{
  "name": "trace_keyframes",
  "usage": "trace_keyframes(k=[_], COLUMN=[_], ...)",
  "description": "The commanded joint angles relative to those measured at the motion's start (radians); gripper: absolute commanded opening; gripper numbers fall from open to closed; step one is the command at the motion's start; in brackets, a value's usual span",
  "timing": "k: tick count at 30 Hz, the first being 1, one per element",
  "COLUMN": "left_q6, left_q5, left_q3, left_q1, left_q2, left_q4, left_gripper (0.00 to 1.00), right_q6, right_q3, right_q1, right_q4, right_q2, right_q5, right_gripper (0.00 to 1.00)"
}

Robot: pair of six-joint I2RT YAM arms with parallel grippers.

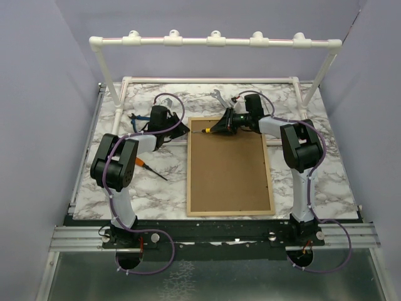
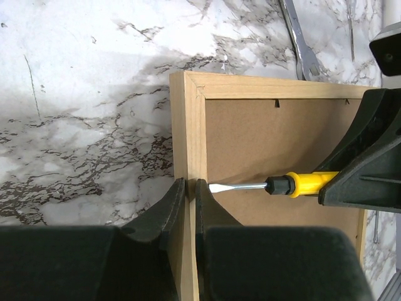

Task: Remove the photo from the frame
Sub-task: Release the photo frame item from the photo frame.

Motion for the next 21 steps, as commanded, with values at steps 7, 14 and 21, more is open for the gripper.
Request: trace_keyframes(k=[7,14,21], left_q6=[-0.05,-0.064,-0.072], left_q5=[0.07,0.066,0.063], left_q3=[-0.063,-0.076,-0.085], left_q1=[-0.079,-0.097,-0.109], left_q2=[-0.008,-0.015,-0.04], left_q4=[0.037,0.046,0.047], left_gripper=[0.09,0.09,0.09], right_q6=[0.013,0.011,-0.089], right_q3=[0.047,0.065,0.203], right_q1=[0.049,0.074,0.119], right_q4=[-0.051,-0.083,-0.301], right_q2=[0.046,0.012,-0.018], right_q5=[0.042,0.081,0.186], right_gripper=[0.01,0.01,0.01])
